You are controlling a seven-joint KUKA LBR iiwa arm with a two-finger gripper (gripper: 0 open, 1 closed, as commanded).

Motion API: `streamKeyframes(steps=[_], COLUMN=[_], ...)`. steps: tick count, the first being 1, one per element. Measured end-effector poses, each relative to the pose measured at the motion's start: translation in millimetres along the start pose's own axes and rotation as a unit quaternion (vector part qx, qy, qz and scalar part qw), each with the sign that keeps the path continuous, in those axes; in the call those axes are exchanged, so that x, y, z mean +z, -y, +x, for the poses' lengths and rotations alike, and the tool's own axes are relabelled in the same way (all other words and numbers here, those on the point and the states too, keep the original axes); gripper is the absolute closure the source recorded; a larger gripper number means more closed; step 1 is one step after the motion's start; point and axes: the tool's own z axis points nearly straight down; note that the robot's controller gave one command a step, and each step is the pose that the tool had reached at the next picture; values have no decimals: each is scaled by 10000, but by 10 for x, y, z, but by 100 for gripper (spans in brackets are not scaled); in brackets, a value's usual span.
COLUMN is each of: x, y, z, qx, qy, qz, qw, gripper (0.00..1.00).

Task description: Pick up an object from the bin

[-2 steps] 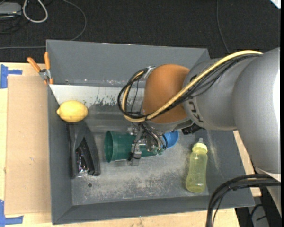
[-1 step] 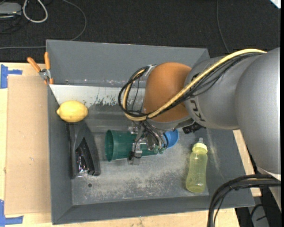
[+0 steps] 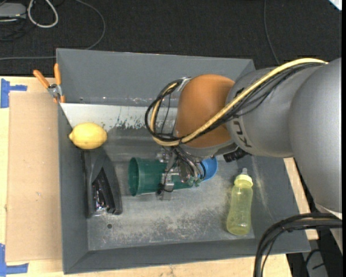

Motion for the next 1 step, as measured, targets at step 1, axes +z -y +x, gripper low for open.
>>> streamKeyframes(steps=[1], x=[-60], y=[2], z=[7], qx=[3], qy=[-13], qz=[1], qw=[10000], gripper=[100])
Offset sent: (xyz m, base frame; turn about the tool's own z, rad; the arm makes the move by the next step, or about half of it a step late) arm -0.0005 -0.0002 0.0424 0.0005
